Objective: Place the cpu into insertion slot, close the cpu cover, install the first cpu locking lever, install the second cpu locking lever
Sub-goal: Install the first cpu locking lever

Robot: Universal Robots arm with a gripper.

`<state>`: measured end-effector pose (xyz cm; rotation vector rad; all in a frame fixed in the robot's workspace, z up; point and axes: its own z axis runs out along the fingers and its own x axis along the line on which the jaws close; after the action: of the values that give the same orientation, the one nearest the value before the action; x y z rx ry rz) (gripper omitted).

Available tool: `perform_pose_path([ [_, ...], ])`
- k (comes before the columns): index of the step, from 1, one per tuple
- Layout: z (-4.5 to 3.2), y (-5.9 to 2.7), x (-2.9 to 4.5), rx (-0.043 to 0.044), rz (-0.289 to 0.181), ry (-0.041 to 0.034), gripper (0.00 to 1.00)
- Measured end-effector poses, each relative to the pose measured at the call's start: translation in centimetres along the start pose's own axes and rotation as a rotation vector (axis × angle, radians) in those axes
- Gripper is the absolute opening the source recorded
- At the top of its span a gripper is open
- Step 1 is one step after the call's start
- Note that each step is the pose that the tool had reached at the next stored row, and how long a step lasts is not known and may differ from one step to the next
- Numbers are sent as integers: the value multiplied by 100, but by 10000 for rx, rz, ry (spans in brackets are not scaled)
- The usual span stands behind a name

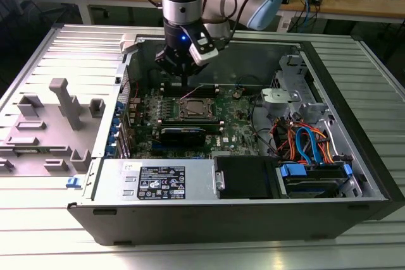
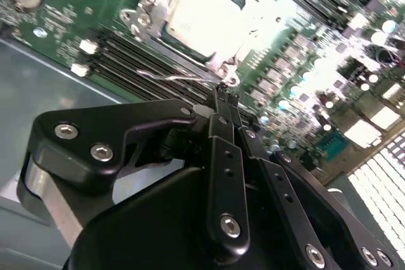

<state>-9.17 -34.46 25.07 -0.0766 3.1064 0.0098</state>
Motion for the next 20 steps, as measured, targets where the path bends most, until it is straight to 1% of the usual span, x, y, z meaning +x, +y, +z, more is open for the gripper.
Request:
perform_pose_path([
  [2,4,0,-87,-1,-1,3,11],
  [4,9,3,-122,-1,-1,3,11],
  [7,27,3,-129,0,-1,4,11],
  [20,35,3,-132,-1,-1,4,11],
])
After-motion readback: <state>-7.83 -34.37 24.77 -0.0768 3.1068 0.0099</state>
